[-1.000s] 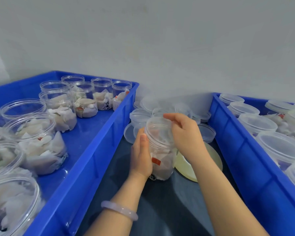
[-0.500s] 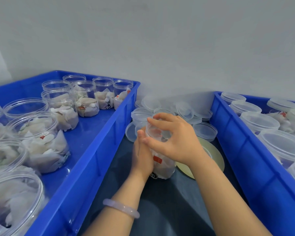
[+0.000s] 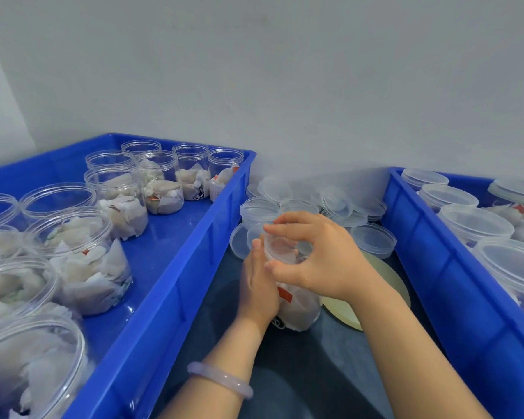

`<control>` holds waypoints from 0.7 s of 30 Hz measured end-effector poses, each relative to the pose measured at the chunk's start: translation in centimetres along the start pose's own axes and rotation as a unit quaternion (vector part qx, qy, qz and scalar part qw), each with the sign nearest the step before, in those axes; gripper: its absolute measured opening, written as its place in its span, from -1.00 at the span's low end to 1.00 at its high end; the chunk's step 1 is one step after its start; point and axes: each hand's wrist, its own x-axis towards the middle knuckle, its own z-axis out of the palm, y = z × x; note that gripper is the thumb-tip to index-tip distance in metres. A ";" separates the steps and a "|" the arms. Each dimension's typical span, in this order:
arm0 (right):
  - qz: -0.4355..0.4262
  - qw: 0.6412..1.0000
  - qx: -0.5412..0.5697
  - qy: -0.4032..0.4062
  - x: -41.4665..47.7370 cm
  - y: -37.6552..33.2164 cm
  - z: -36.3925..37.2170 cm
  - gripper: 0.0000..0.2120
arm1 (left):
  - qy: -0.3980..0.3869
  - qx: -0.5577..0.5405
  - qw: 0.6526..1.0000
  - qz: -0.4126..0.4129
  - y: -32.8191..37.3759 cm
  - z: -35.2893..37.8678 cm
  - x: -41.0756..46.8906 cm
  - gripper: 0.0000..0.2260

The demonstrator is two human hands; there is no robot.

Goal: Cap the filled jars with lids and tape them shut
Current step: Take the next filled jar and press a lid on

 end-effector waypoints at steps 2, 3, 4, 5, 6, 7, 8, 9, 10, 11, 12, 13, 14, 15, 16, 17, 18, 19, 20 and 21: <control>0.005 1.000 -0.016 0.015 -0.2 -0.2 0.3 -0.54 | -0.001 -0.003 1.000 -0.009 -0.1 0.0 -0.1 -0.50; 0.007 1.000 -0.021 0.020 -0.4 -0.3 0.4 -0.53 | -0.001 -0.004 1.000 -0.013 -0.1 -0.1 -0.1 -0.53; 0.009 0.999 -0.023 0.023 -0.5 -0.4 0.5 -0.52 | 0.000 -0.007 1.000 -0.016 -0.1 -0.1 -0.2 -0.54; 0.012 0.999 -0.021 0.026 -0.6 -0.4 0.5 -0.51 | 0.001 -0.007 1.000 -0.016 0.0 -0.1 -0.2 -0.56; 0.015 0.999 -0.020 0.029 -0.6 -0.5 0.6 -0.51 | 0.002 -0.005 1.000 -0.015 0.0 0.0 -0.3 -0.56; 0.017 0.999 -0.021 0.030 -0.6 -0.4 0.6 -0.51 | 0.003 -0.003 1.000 -0.014 0.0 0.0 -0.3 -0.57; 0.018 0.999 -0.026 0.031 -0.7 -0.4 0.6 -0.51 | 0.004 -0.003 1.000 -0.013 -0.1 0.0 -0.4 -0.57; 0.020 0.999 -0.032 0.032 -0.7 -0.4 0.7 -0.51 | 0.003 -0.004 1.000 -0.013 -0.1 0.0 -0.4 -0.56; 0.022 0.998 -0.037 0.035 -0.8 -0.5 0.7 -0.52 | 0.002 -0.007 1.000 -0.010 -0.1 0.0 -0.4 -0.56; 0.022 0.998 -0.042 0.038 -0.8 -0.6 0.7 -0.52 | 0.000 -0.012 1.000 -0.005 0.0 0.0 -0.4 -0.56; 0.022 0.998 -0.047 0.041 -0.8 -0.7 0.7 -0.52 | -0.002 -0.017 1.000 -0.003 0.1 0.0 -0.4 -0.55; 0.022 0.998 -0.052 0.040 -0.8 -0.9 0.7 -0.51 | -0.003 -0.021 1.000 -0.005 0.1 0.0 -0.3 -0.54; 0.025 0.998 -0.057 0.031 -0.8 -1.0 0.6 -0.49 | -0.002 -0.021 1.000 -0.010 0.2 0.0 -0.2 -0.54; 0.027 0.998 -0.060 0.014 -0.8 -1.1 0.3 -0.46 | 0.000 -0.020 1.000 -0.012 0.3 0.0 -0.2 -0.54; 0.028 0.998 -0.062 -0.011 -0.8 -1.1 0.1 -0.42 | 0.003 -0.020 1.000 -0.013 0.3 0.0 -0.2 -0.54; 0.029 0.997 -0.065 -0.039 -0.9 -1.1 -0.3 -0.37 | 0.003 -0.024 1.000 -0.012 0.3 0.0 -0.2 -0.54; 0.030 0.995 -0.069 -0.066 -1.0 -1.1 -0.6 -0.34 | 0.002 -0.032 0.999 -0.010 0.4 0.0 -0.2 -0.55; 0.033 0.992 -0.076 -0.091 -1.0 -1.2 -1.0 -0.31 | -0.001 -0.043 0.999 -0.007 0.5 0.1 -0.2 -0.55; 0.036 0.990 -0.086 -0.110 -1.1 -1.3 -1.2 -0.30 | -0.006 -0.051 0.999 -0.004 0.5 0.1 -0.2 -0.54; 0.039 0.987 -0.099 -0.122 -1.2 -1.3 -1.4 -0.29 | -0.011 -0.056 0.998 -0.002 0.5 0.1 -0.3 -0.52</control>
